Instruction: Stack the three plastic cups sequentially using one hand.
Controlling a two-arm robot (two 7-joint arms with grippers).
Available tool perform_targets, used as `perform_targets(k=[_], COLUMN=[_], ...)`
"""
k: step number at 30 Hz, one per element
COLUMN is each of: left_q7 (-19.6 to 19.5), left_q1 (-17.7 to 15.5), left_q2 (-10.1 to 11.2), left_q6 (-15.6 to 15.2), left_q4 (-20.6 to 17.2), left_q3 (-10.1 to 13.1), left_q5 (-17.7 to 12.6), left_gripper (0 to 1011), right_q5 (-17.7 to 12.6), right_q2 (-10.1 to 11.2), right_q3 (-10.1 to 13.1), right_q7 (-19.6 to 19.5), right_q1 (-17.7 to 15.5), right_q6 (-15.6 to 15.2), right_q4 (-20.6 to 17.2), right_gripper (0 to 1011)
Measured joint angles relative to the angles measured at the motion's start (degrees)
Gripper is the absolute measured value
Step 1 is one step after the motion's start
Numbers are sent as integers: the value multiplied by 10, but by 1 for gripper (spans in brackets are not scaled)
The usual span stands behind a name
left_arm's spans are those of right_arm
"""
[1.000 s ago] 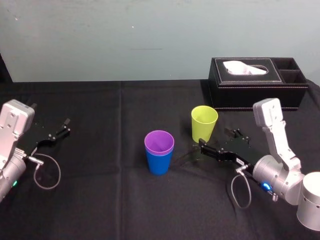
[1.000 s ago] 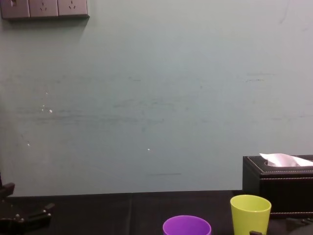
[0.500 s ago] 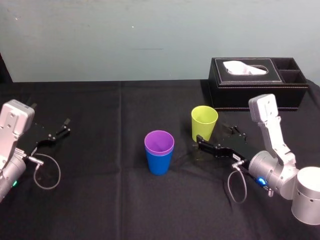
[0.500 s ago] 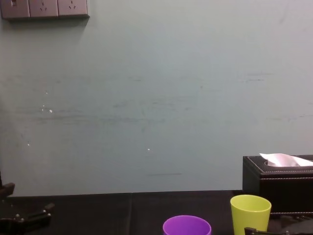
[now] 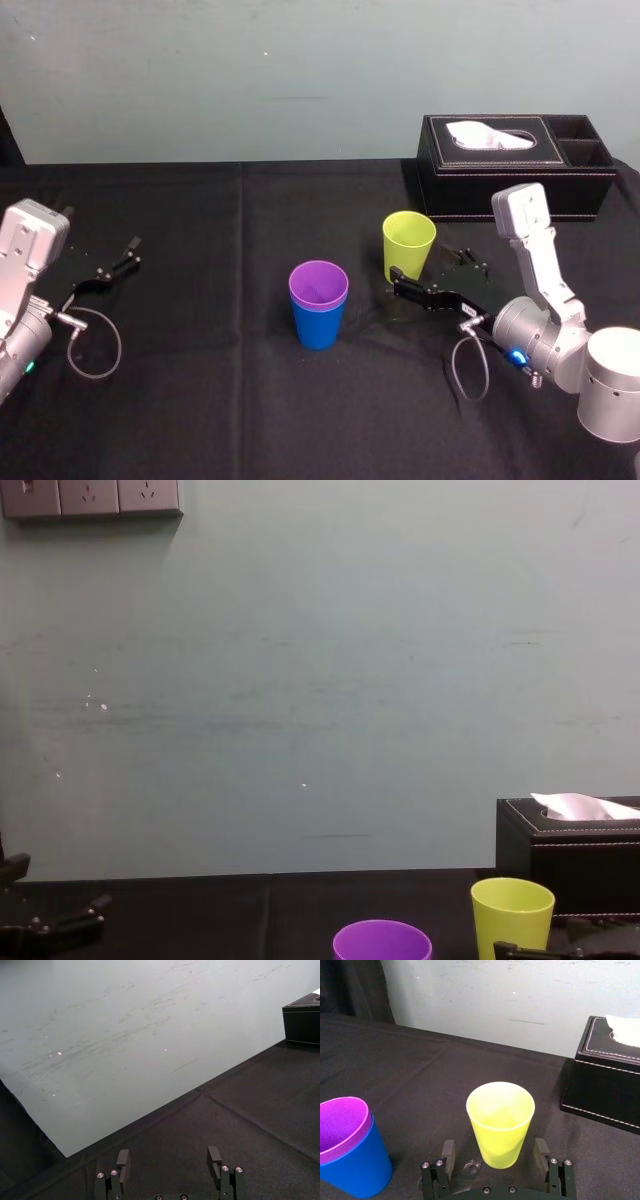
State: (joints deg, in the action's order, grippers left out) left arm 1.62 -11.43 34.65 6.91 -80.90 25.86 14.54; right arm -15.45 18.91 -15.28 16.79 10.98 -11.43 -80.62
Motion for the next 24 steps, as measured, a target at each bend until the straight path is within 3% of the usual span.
perform_targets(k=[24], left_q7=[0], left_q1=[0], left_q2=[0], left_q6=[0], left_q4=[0], left_q3=[0], left_q5=[0], left_gripper=[1010], right_q5=[9], right_q2=[-11], right_q3=[3], right_q7=[-6], right_q1=[8], right_q6=[-7], right_q4=[11], right_gripper=[1003])
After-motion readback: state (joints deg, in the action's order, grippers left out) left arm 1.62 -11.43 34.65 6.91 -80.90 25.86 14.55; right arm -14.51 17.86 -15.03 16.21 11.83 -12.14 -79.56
